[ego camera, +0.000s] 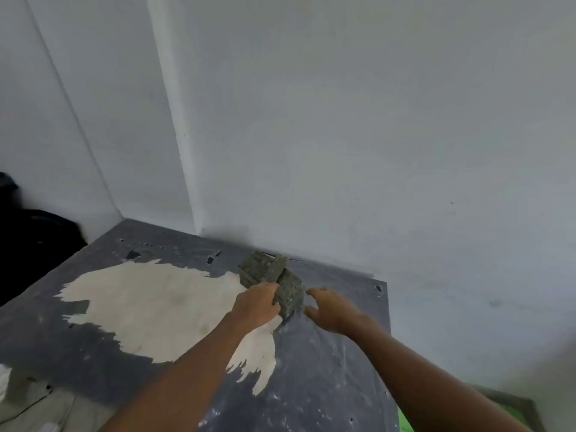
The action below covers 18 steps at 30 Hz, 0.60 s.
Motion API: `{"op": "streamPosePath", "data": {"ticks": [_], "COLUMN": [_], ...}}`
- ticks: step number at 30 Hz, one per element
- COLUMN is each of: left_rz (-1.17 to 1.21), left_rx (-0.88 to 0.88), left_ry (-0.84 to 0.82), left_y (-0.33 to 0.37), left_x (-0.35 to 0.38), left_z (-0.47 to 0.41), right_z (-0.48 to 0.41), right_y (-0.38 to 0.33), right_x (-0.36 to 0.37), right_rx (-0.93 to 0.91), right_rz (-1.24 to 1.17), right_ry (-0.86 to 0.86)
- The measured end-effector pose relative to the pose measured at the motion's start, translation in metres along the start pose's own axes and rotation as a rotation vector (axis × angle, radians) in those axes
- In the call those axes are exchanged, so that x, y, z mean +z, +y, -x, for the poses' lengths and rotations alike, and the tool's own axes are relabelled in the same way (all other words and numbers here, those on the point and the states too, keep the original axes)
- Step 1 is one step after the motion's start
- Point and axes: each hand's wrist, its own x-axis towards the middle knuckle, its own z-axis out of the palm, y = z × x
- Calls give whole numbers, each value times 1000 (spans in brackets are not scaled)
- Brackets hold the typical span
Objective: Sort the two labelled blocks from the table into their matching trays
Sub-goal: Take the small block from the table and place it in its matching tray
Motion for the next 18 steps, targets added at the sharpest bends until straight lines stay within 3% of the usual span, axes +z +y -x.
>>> {"op": "streamPosePath", "data": {"ticks": [13, 18], "left_rz": [33, 252], "left_rx": [-16, 9], "left_ry": [-30, -15], "left_y": [-72, -87], "left_x": [63, 75], "left_z": [-138, -150], "right_z": [-179, -201], "right_y": [-10, -3], "right_x": [35, 53], "right_rx": [46, 42], "right_rz": [-109, -61], "right_ry": [-46, -39]}}
